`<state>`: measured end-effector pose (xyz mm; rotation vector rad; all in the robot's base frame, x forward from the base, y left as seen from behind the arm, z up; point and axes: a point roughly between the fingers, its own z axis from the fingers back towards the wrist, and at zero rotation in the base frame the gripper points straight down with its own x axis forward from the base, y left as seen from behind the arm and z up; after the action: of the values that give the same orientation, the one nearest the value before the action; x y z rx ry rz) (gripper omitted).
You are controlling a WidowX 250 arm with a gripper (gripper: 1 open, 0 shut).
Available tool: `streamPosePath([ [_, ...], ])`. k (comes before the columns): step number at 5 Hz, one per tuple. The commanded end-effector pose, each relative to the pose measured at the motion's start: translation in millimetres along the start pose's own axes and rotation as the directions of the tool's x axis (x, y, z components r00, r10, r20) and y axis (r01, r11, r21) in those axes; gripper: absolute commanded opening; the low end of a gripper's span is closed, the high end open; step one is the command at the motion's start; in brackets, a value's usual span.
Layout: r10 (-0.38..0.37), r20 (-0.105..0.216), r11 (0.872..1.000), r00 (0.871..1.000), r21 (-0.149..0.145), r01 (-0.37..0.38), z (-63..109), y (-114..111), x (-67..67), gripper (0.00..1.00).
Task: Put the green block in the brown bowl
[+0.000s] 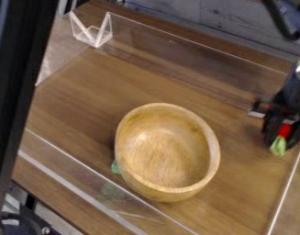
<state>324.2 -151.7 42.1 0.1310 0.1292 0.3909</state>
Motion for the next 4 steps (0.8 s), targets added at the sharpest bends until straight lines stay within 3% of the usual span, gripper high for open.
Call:
streamPosePath([
  [1,0.031,0.086,0.998,0.996,-0.055,-0.027,52.3,13.4,0.0,0.00],
  [2,0.102,0.112,0.992,0.988,-0.081,-0.093,71.7,44.8,-11.0,0.00],
  [4,0.182,0.100,0.982,0.978,-0.075,-0.175,70.9,65.6,-21.6,0.00],
])
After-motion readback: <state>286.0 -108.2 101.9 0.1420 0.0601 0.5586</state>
